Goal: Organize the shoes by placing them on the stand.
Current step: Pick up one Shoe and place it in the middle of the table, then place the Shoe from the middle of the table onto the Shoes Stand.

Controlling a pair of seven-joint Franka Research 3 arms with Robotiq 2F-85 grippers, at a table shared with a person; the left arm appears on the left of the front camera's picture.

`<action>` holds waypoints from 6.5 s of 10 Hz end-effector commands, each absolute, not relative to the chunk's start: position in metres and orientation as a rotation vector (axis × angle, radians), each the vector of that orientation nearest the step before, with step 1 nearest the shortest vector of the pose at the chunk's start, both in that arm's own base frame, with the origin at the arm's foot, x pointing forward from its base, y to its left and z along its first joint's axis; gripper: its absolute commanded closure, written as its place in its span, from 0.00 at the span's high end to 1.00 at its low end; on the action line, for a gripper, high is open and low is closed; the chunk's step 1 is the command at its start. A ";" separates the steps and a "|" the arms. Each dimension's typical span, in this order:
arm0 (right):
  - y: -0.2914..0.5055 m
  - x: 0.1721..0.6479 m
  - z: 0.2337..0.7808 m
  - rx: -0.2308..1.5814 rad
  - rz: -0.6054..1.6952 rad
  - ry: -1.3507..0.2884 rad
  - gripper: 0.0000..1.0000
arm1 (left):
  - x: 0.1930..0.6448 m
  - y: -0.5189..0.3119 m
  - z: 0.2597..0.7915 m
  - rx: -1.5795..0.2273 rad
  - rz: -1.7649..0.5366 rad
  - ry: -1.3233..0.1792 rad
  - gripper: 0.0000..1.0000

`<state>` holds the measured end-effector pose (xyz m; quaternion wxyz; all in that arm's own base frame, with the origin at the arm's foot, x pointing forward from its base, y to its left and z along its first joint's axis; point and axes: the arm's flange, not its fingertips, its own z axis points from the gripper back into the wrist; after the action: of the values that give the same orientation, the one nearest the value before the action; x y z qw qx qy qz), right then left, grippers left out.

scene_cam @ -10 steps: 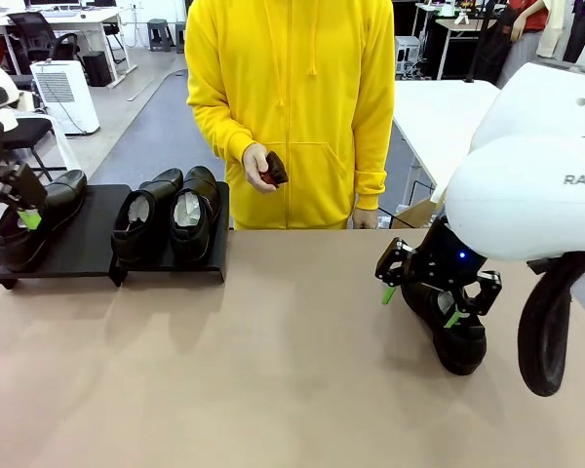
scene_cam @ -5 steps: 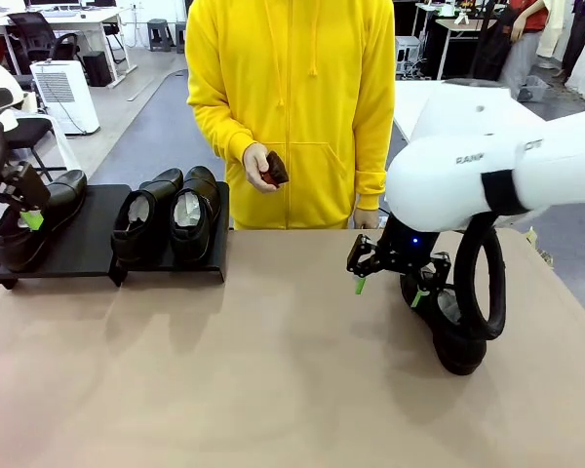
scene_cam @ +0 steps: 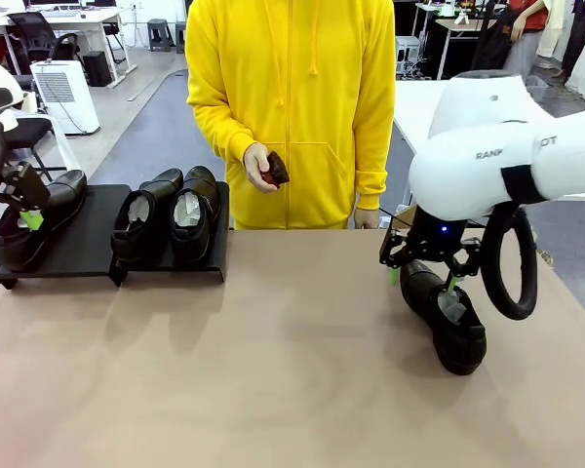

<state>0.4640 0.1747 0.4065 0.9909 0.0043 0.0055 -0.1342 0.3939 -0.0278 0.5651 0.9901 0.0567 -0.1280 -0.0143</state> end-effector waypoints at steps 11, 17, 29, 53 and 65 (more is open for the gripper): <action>0.155 0.463 0.337 0.033 0.038 0.088 0.63 | 0.392 -0.027 0.565 0.102 -0.029 -0.263 0.98; 0.148 0.458 0.340 0.018 0.037 0.095 0.00 | 0.392 -0.027 0.565 0.102 -0.029 -0.263 0.98; 0.388 0.392 0.402 0.289 -0.056 0.118 0.00 | 0.392 -0.027 0.565 0.102 -0.029 -0.263 0.98; 0.409 0.393 0.403 0.336 -0.028 0.124 1.00 | 0.392 -0.027 0.565 0.102 -0.029 -0.263 0.98; 0.267 0.392 0.425 0.244 -0.393 0.099 1.00 | 0.316 -0.233 0.481 0.024 -0.114 -0.154 0.98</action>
<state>0.3843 0.2717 0.4261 0.9702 0.1220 0.0530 -0.2028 0.3040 -0.2219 0.4824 0.9940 0.0356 -0.0706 -0.0758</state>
